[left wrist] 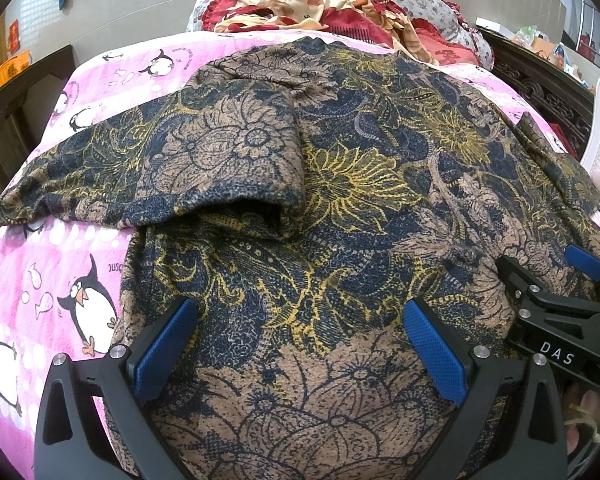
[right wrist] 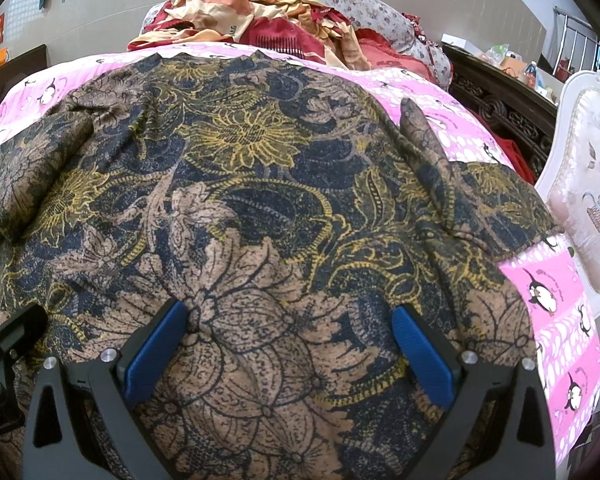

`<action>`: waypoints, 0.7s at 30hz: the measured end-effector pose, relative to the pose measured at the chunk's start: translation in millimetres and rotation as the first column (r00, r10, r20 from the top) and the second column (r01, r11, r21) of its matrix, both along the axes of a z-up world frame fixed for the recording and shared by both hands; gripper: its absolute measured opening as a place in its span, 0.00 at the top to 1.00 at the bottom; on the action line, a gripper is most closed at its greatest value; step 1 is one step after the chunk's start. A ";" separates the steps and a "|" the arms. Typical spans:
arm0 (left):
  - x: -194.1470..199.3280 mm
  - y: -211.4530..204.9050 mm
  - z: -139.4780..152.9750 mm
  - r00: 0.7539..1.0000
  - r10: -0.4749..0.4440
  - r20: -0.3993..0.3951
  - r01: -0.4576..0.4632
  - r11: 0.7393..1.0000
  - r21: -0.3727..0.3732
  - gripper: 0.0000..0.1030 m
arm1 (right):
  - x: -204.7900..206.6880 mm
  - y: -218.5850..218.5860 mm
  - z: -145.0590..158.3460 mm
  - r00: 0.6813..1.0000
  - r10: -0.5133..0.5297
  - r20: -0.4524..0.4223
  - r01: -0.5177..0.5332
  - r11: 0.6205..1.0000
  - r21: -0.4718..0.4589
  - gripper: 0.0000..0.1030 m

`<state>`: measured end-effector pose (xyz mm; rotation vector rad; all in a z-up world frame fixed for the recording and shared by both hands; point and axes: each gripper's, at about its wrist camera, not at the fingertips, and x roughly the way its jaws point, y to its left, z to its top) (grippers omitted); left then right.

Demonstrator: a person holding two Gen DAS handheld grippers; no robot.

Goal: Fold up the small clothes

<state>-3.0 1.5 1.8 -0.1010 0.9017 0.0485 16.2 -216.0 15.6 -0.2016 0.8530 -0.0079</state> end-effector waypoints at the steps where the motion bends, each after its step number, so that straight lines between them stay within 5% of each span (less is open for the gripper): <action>1: -0.3 0.5 -0.5 1.000 0.001 -0.001 -0.001 1.000 0.000 0.14 | -0.3 0.2 -0.3 1.000 0.000 0.001 0.000 1.000 0.000 0.00; 14: 3.6 2.3 -0.4 1.000 -0.002 -0.027 0.001 1.000 -0.017 0.15 | 0.6 -0.8 -0.2 1.000 0.001 -0.008 -0.001 1.000 0.012 0.00; 17: 3.1 20.0 8.7 0.999 -0.012 -0.051 0.006 0.992 -0.123 0.21 | 0.2 -1.3 -0.3 1.000 0.003 -0.013 -0.002 1.000 0.020 0.00; 21: -2.7 68.9 22.2 0.998 0.037 -0.058 -0.053 0.951 -0.305 0.25 | 2.4 -4.2 -0.1 1.000 0.007 -0.025 -0.006 0.999 0.034 0.00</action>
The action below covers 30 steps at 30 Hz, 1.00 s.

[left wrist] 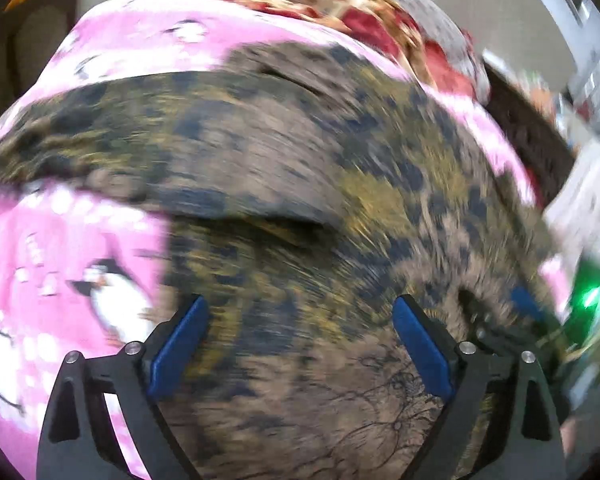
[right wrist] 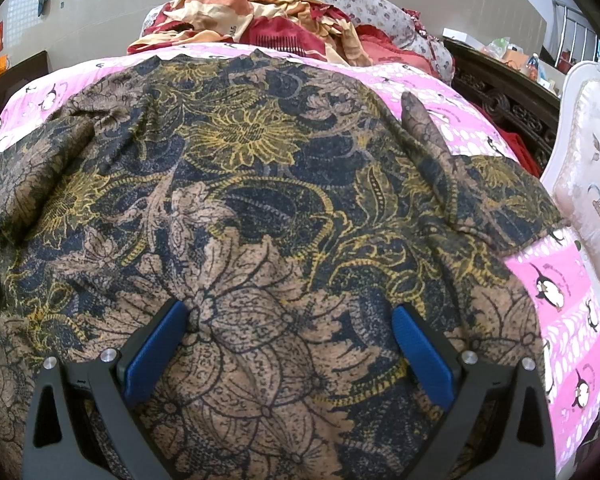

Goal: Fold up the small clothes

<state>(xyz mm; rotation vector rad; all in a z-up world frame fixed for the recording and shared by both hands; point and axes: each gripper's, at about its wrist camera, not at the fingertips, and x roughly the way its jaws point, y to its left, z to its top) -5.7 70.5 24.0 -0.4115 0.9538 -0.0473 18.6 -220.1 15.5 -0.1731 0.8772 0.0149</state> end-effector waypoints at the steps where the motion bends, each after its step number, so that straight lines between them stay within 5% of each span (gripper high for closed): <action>1: -3.9 17.5 5.7 0.999 0.035 0.022 -0.035 0.999 -0.024 0.25 | -0.1 0.1 -0.1 1.000 0.000 0.000 0.000 1.000 0.000 0.00; 6: -32.3 110.0 31.6 0.950 0.234 0.209 -0.224 0.972 -0.067 0.25 | 0.1 0.0 -0.6 1.000 0.002 -0.004 -0.001 1.000 0.007 0.00; 11: -29.2 191.6 -11.6 0.897 0.437 0.070 -0.403 0.871 -0.281 0.27 | 0.2 -0.3 -1.9 1.000 0.004 -0.002 -0.004 1.000 0.001 0.00; 16: 2.5 208.5 -10.4 0.882 0.461 0.101 -0.397 0.840 -0.371 0.29 | -0.2 1.6 -2.6 1.000 0.005 0.000 -0.005 1.000 -0.001 0.00; 17: 7.8 210.2 -12.3 0.878 0.470 0.089 -0.410 0.835 -0.367 0.45 | -0.1 1.4 -2.6 1.000 0.005 0.000 -0.005 1.000 -0.002 0.00; 18: 11.5 212.4 -12.7 0.874 0.481 0.064 -0.433 0.833 -0.345 0.79 | 0.0 1.4 -2.6 1.000 0.005 0.000 -0.005 1.000 -0.002 0.00; 19: 14.6 216.1 -13.4 0.868 0.496 0.024 -0.467 0.832 -0.300 0.96 | 0.2 1.2 -2.6 1.000 0.005 0.000 -0.005 1.000 -0.002 0.00; 22: 17.9 214.6 1.0 0.865 0.502 -0.005 -0.496 0.853 -0.164 1.00 | 0.6 1.6 -3.4 1.000 0.005 0.000 -0.005 1.000 -0.001 0.00; 24: 12.3 214.3 34.0 0.856 0.508 0.094 -0.508 0.861 -0.031 1.00 | 0.1 1.6 -3.1 1.000 0.005 0.001 -0.005 1.000 -0.001 0.00; 26: -0.5 228.1 72.0 0.809 0.550 0.206 -0.568 0.822 0.034 1.00 | 0.1 1.7 -3.0 1.000 0.005 0.000 -0.005 1.000 0.000 0.00; 29: -37.0 266.2 134.5 0.671 0.650 0.357 -0.704 0.709 0.033 1.00 | 0.3 1.6 -2.9 1.000 0.005 -0.001 -0.005 1.000 -0.002 0.00; 30: -42.5 272.0 145.0 0.653 0.655 0.381 -0.717 0.696 0.033 1.00 | 0.5 1.3 -2.8 1.000 0.005 -0.001 -0.005 1.000 -0.003 0.00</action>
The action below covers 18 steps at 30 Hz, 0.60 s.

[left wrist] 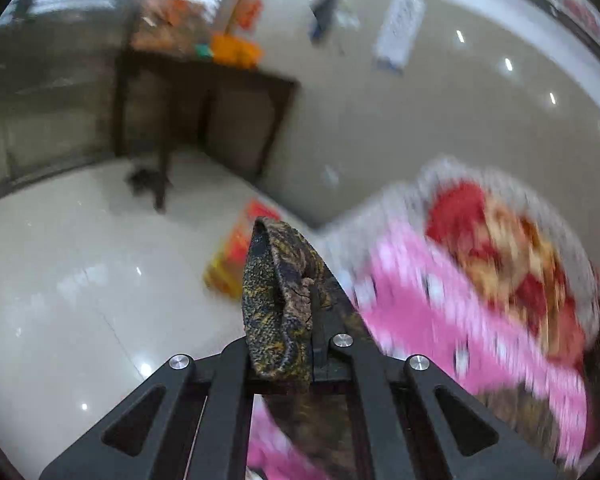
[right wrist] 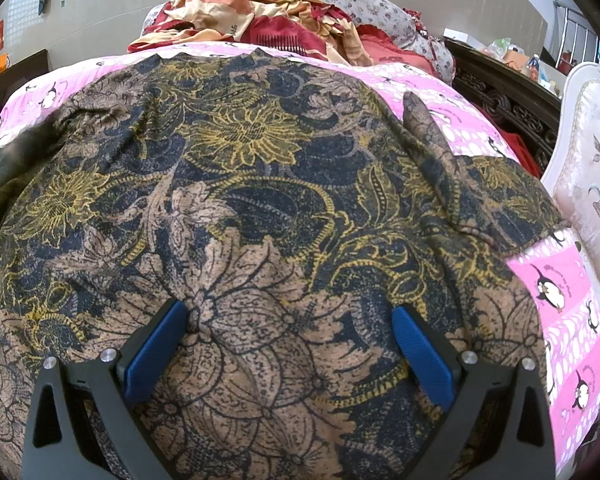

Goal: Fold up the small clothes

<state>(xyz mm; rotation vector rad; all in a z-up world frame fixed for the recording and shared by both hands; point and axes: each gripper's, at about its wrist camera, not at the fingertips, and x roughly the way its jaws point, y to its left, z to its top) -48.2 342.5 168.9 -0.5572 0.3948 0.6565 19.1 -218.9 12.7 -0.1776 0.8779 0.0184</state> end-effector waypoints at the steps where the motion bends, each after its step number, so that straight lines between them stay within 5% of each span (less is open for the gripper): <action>1: -0.4 0.2 13.1 1.000 -0.017 0.014 0.016 1.000 0.019 1.00 | 0.1 -0.2 0.0 1.000 0.000 0.000 0.000 1.000 0.000 0.00; 4: 17.8 -32.6 24.7 0.989 -0.145 0.007 0.144 0.987 0.076 1.00 | -0.3 1.2 -0.7 1.000 0.000 0.002 0.000 1.000 -0.005 0.00; 6: 34.9 -71.2 21.9 0.959 -0.282 0.015 0.280 0.957 0.080 1.00 | -0.4 1.5 -0.6 1.000 -0.001 0.003 0.001 1.000 -0.002 0.00; 10: 89.7 -179.6 -5.9 0.829 -0.560 0.004 0.559 0.829 0.023 1.00 | 0.3 2.2 -1.1 1.000 -0.001 -0.004 0.001 1.000 0.010 0.00; 14: 132.7 -284.4 -61.7 0.685 -0.726 -0.066 0.726 0.687 -0.027 1.00 | 6.0 -1.1 3.6 0.998 0.006 -0.059 -0.004 0.999 0.037 0.00; 18: 141.0 -343.5 -131.4 0.582 -0.777 -0.240 0.782 0.616 -0.096 1.00 | 8.3 -1.3 36.1 0.998 0.058 -0.023 -0.055 0.995 0.088 0.02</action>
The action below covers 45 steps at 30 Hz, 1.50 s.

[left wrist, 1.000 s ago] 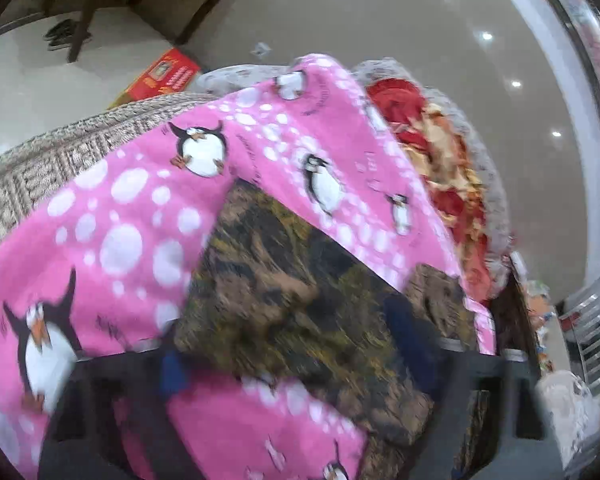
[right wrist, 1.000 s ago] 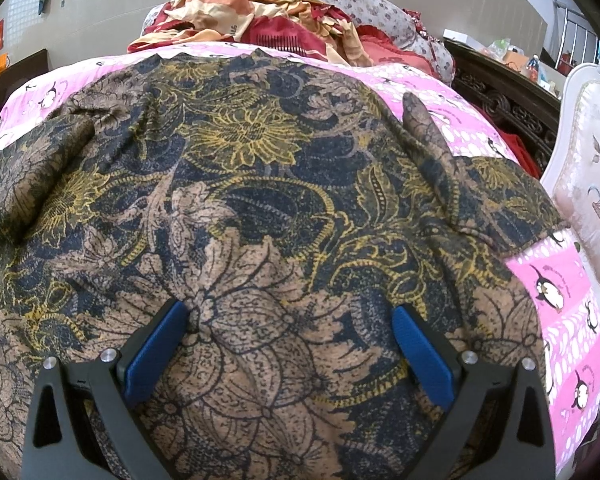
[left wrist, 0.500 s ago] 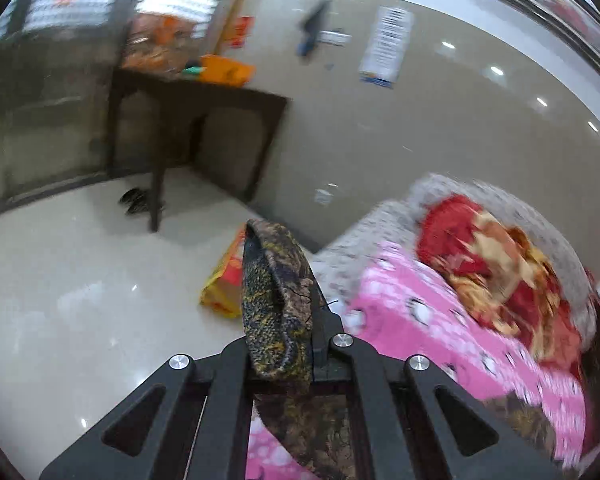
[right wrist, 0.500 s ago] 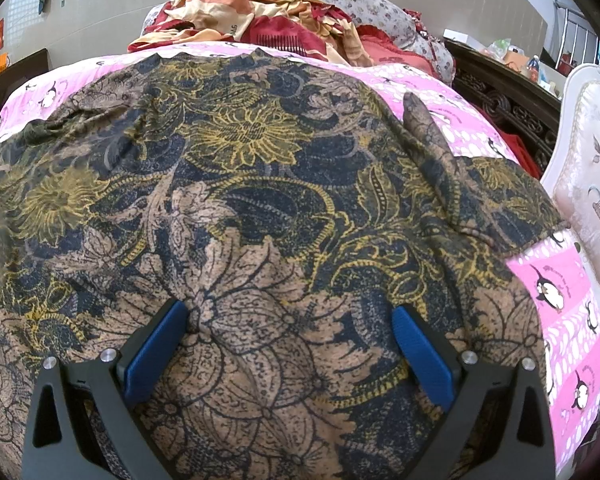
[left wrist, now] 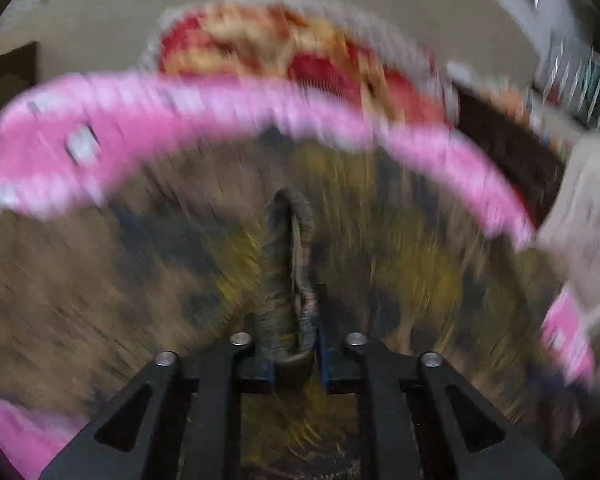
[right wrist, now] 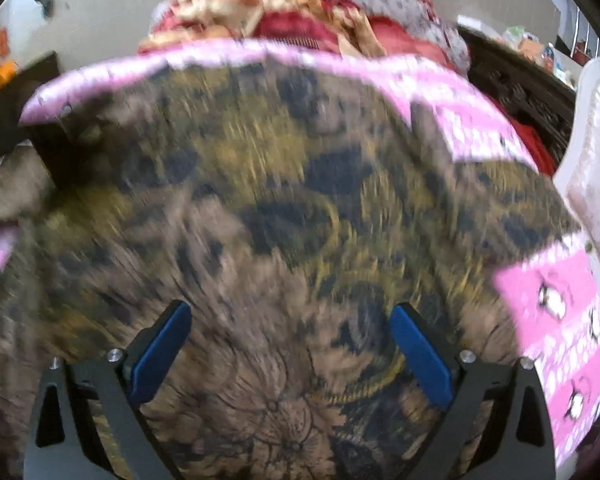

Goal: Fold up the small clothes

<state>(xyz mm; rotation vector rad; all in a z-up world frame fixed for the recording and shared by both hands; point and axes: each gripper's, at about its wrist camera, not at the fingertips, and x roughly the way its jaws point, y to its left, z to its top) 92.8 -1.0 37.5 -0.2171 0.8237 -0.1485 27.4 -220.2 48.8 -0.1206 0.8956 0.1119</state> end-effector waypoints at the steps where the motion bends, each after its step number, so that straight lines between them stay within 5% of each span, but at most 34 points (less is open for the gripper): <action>1: -3.0 -7.0 -11.5 0.999 -0.013 -0.033 0.014 1.000 0.017 1.00 | 0.1 0.8 8.6 0.999 0.009 0.035 -0.009 1.000 0.012 0.02; 7: -56.3 -4.8 5.9 0.995 -0.078 0.056 0.077 0.997 0.013 0.85 | 41.3 20.0 33.9 0.986 0.152 0.066 -0.163 0.961 0.222 0.04; 11: -90.9 39.1 -13.1 1.000 -0.002 0.019 0.003 1.000 -0.012 0.85 | 77.0 42.3 13.2 0.954 0.298 0.005 -0.271 0.860 0.432 0.33; 13: -96.8 66.2 -20.7 0.998 0.062 0.000 -0.061 0.987 -0.152 0.86 | 94.7 53.1 -5.5 0.932 0.361 -0.033 -0.295 0.809 0.509 0.51; 16: -97.7 86.1 -25.2 0.991 0.136 -0.017 -0.136 0.964 -0.229 0.87 | 108.4 67.8 -27.1 0.924 0.380 -0.047 -0.299 0.793 0.531 0.64; 20: -95.1 79.5 -24.4 0.990 0.141 -0.010 -0.140 0.970 -0.200 0.87 | 116.2 76.4 -34.7 0.911 0.412 -0.022 -0.331 0.762 0.556 0.80; 22: -93.7 75.6 -23.5 0.990 0.143 -0.009 -0.142 0.973 -0.179 0.87 | 117.6 74.3 -33.8 0.916 0.402 -0.018 -0.328 0.772 0.544 0.95; 29: -87.0 75.8 -26.6 0.989 0.146 -0.014 -0.146 0.973 -0.179 0.87 | 111.4 47.5 -8.9 0.945 0.325 0.037 -0.306 0.837 0.454 0.95; 36: -86.6 74.9 -25.7 0.989 0.147 -0.015 -0.147 0.974 -0.172 0.87 | 132.6 -63.1 2.3 0.990 0.104 -0.096 -0.070 0.950 0.304 0.95; 45: -92.8 78.4 -17.2 0.981 0.196 0.012 -0.192 0.969 -0.158 0.87 | 125.9 -99.4 -5.3 0.993 0.045 -0.107 -0.018 0.972 0.235 0.95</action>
